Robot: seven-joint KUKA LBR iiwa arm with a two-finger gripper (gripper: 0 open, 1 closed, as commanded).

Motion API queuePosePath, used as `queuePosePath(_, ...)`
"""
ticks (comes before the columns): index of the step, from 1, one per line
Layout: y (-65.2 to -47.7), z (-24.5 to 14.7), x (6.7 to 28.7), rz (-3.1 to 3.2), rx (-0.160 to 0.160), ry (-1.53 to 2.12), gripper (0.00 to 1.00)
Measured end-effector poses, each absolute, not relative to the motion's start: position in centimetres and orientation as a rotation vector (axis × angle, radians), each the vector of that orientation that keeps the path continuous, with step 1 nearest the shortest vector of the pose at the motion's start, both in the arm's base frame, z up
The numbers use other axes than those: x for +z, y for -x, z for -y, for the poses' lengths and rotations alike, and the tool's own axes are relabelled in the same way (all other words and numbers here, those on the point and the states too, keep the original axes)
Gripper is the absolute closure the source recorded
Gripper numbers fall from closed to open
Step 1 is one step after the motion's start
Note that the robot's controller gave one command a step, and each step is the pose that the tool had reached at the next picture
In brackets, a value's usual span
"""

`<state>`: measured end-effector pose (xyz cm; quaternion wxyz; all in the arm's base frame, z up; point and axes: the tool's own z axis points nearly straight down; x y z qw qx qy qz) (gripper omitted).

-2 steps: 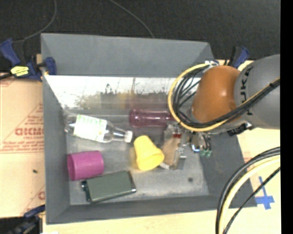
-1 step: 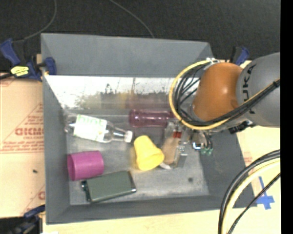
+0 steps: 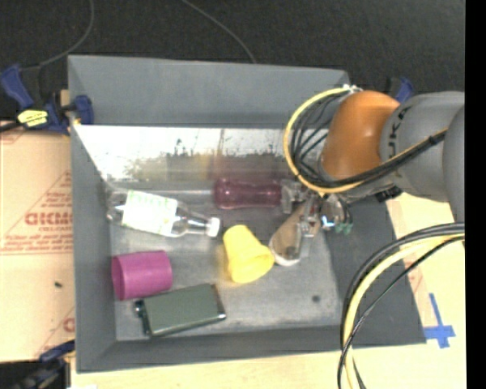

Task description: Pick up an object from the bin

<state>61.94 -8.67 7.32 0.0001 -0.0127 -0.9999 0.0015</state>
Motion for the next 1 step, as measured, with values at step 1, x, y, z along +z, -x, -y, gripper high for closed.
queuePosePath(1,-60.19,7.53,8.76,3.151,0.004,0.037,0.0)
